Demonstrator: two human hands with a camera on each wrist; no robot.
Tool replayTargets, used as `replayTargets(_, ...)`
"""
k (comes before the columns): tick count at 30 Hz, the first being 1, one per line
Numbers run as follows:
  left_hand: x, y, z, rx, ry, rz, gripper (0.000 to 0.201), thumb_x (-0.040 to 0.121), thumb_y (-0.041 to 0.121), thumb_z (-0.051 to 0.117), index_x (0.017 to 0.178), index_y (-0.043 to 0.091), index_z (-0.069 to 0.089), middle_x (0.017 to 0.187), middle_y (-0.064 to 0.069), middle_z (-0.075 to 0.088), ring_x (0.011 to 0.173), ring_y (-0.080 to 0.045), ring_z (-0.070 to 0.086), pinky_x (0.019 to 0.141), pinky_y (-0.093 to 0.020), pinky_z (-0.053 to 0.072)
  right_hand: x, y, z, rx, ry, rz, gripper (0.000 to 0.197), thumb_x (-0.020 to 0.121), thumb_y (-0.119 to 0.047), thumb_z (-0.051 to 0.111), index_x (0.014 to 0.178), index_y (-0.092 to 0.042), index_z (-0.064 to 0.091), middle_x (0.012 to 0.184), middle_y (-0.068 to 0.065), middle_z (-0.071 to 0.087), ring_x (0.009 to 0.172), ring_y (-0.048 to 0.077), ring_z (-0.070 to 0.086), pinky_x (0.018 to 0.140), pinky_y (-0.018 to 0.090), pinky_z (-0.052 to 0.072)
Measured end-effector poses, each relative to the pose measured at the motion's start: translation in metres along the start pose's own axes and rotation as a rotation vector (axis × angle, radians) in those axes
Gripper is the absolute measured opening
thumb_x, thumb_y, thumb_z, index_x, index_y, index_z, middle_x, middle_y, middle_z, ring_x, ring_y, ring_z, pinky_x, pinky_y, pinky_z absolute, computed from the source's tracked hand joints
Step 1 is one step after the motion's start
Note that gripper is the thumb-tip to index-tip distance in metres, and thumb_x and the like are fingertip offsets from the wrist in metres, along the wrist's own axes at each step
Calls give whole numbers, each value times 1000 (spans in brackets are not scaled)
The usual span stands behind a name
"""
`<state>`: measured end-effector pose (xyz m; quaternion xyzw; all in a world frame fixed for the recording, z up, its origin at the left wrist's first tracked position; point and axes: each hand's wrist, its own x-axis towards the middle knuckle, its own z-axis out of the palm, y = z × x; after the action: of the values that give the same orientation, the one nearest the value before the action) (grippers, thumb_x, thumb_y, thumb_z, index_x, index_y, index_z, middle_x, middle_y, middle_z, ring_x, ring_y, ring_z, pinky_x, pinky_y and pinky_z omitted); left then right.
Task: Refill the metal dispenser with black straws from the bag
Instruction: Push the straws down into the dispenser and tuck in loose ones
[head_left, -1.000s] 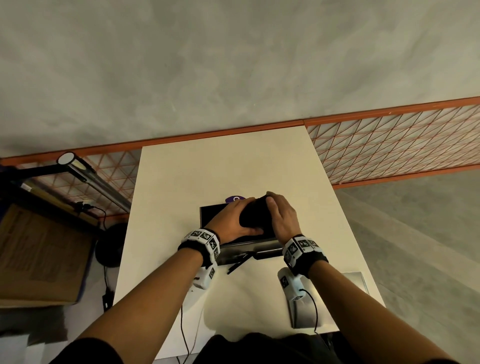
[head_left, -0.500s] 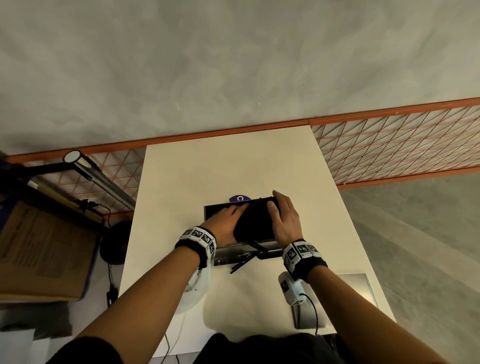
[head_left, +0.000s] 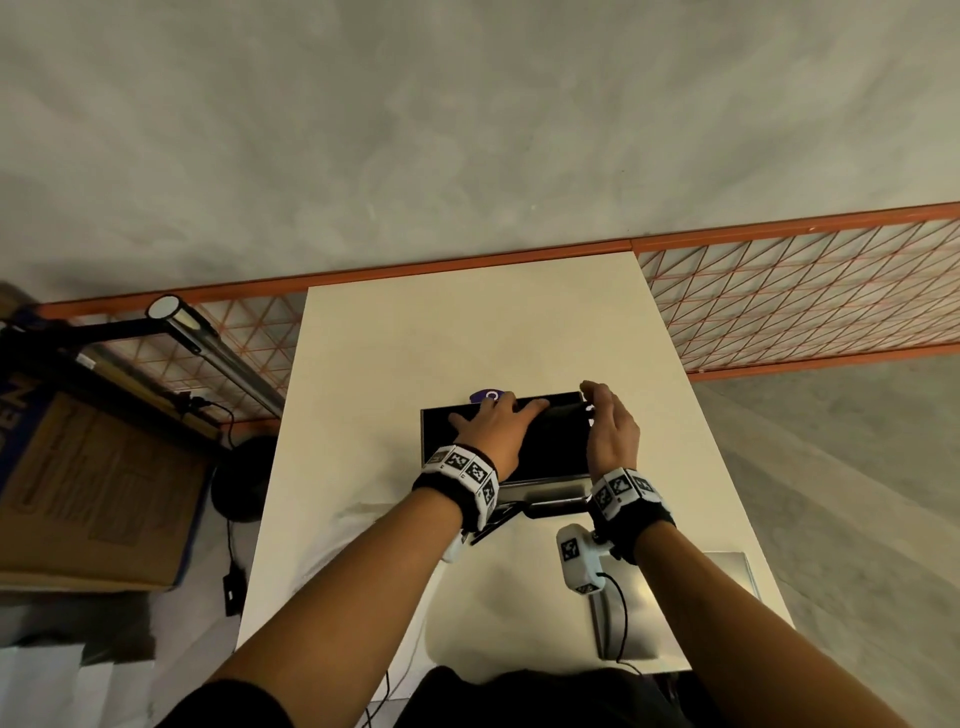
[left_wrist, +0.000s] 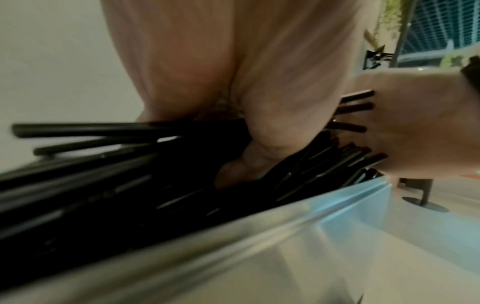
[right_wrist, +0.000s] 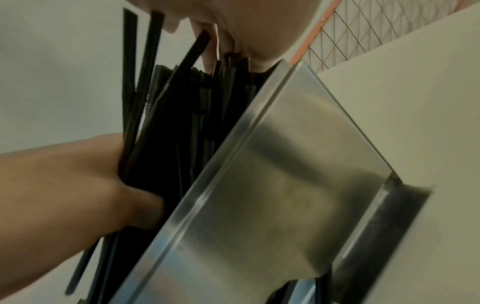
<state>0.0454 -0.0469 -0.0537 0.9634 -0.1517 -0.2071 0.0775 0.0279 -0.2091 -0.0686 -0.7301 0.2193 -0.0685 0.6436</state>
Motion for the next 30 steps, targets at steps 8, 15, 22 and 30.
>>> replayTargets(8, -1, -21, 8, -195, -74, 82, 93, 87, 1, 58, 163, 37, 17, 162, -6, 27, 144, -32, 32, 119, -48, 33, 8, -5, 15, -233, -116, -61, 44, 104, -39, 32, 119, -17, 67, 127, 3, 63, 114, 20, 55, 91, 26, 36)
replayTargets(15, -1, -32, 9, -259, -65, 78, 85, 86, 6, 63, 161, 21, 27, 160, -7, 29, 146, -31, 31, 121, -44, 31, 11, -5, 6, -290, -180, -171, 42, 105, -36, 34, 128, -16, 63, 138, -1, 58, 127, 14, 50, 99, 18, 30)
replayTargets(22, 4, 7, 20, -183, 210, 54, 59, 87, 4, 61, 143, 18, 49, 136, -9, 50, 129, -30, 46, 109, -43, 40, -11, -8, 3, -172, -192, -362, 47, 98, -47, 37, 114, -19, 71, 124, -8, 66, 118, 7, 57, 102, 28, 43)
replayTargets(30, 9, 16, 16, -298, 274, -21, 43, 89, 11, 57, 132, 14, 55, 128, -8, 57, 124, -31, 53, 103, -45, 46, -2, -4, 2, -459, -230, -521, 40, 93, -45, 50, 120, -21, 67, 133, -4, 59, 125, 14, 51, 106, 38, 41)
